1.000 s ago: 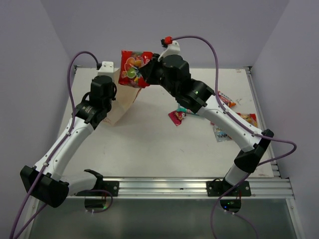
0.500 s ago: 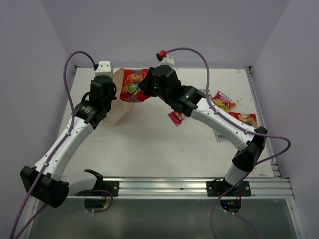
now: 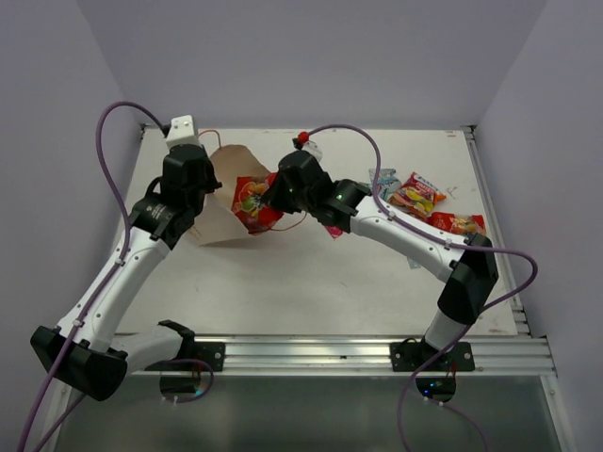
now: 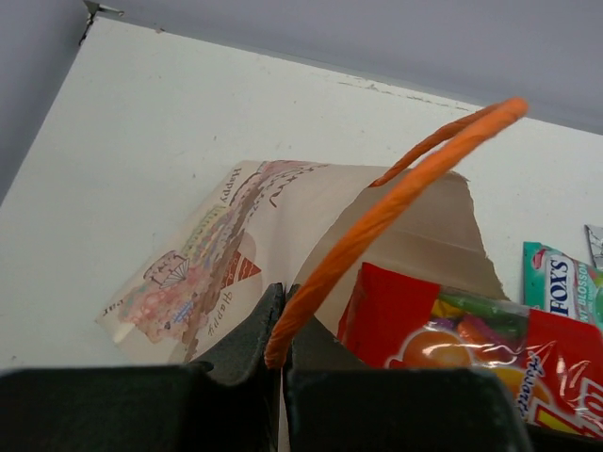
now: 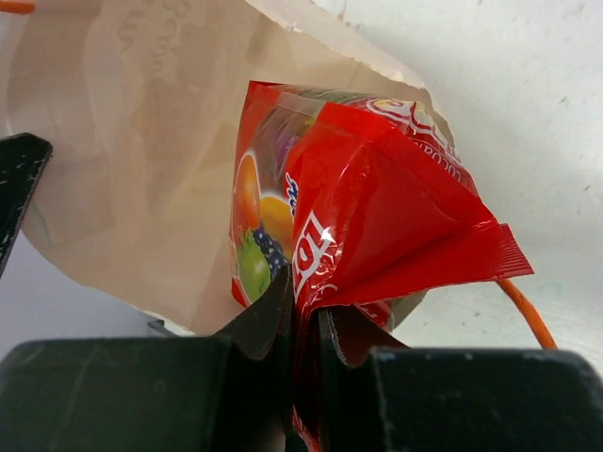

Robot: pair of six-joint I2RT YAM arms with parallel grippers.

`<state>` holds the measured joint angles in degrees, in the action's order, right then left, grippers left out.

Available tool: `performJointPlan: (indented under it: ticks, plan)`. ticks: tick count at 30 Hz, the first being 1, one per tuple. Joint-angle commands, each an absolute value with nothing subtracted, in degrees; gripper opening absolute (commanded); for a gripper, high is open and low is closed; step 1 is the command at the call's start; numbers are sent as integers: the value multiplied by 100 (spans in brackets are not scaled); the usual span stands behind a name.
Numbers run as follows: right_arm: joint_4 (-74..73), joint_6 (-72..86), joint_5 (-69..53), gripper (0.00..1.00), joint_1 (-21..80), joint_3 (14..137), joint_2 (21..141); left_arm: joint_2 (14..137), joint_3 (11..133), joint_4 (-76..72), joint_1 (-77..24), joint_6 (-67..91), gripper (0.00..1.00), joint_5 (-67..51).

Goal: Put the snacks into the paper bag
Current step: Place the snack in the paper bag.

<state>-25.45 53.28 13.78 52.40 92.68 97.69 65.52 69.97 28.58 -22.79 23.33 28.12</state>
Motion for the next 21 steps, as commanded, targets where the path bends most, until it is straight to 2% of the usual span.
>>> performJointPlan:
  ticks: [1, 12, 21]
  plan:
    - [-1732, 6107, 1038, 0, 5265, 9255, 9694, 6425, 7067, 2804, -2294, 2847, 0, 2663]
    - [-1485, 6881, 897, 0, 5396, 8948, 9721, 6424, 6504, 2443, -3032, 3410, 0, 3436]
    - [-1512, 7295, 1388, 0, 5598, 8675, 9887, 6645, 6671, 2496, -3471, 3612, 0, 3401]
